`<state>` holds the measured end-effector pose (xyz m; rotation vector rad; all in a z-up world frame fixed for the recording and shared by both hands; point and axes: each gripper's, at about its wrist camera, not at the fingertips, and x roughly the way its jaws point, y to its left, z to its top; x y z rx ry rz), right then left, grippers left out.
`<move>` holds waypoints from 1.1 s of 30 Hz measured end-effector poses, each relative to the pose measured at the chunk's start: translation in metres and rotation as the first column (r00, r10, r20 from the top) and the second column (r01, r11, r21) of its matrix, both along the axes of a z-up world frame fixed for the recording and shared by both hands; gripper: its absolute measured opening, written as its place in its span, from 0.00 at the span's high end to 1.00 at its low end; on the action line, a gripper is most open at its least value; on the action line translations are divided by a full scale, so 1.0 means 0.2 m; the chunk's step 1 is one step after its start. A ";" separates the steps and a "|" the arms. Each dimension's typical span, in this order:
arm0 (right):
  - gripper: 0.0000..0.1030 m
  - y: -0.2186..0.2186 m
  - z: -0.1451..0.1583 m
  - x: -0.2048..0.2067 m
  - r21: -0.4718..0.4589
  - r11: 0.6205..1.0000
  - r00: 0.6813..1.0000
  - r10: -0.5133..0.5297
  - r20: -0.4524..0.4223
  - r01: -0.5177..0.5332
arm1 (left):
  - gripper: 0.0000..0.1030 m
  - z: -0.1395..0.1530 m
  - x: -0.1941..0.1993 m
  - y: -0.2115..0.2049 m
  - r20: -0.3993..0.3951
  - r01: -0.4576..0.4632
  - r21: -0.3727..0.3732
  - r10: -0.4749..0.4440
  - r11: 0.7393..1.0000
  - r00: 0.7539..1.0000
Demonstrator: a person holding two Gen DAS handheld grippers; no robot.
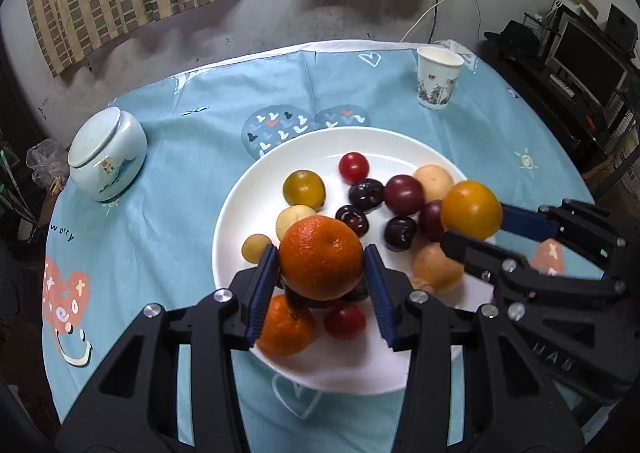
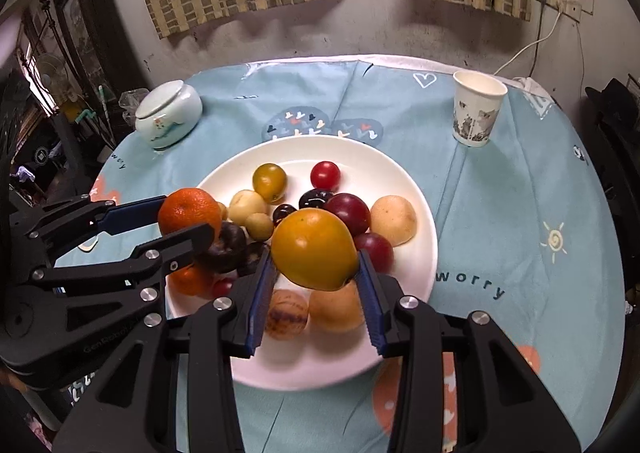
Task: Organize fruits
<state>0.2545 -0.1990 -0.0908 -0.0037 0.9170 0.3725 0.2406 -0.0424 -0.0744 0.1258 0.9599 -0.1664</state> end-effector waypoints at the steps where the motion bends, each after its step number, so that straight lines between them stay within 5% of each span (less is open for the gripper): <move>1: 0.60 -0.01 -0.01 0.03 0.012 1.000 1.000 -0.003 -0.008 0.003 | 0.57 -0.01 0.01 0.00 0.004 0.006 0.004 -0.006 1.000 1.000; 7: 0.58 0.00 -0.04 0.14 0.043 0.998 0.998 0.037 -0.041 -0.036 | 0.56 -0.07 0.05 0.04 -0.004 0.004 -0.002 -0.004 1.000 1.000; 10: 0.40 0.00 -0.04 0.16 0.036 0.999 0.999 0.026 -0.046 -0.024 | 0.41 -0.07 0.04 0.04 0.018 0.005 0.001 -0.005 1.000 1.000; 16: 0.40 -0.06 0.04 0.13 0.073 0.997 1.000 -0.011 -0.017 0.012 | 0.31 0.04 -0.01 0.05 0.083 -0.006 0.010 0.005 1.000 0.997; 33: 0.40 -0.09 0.10 -0.78 0.052 0.999 1.000 0.015 0.025 -0.016 | 0.08 0.50 -0.61 0.07 0.286 -0.051 -0.018 0.054 0.999 0.957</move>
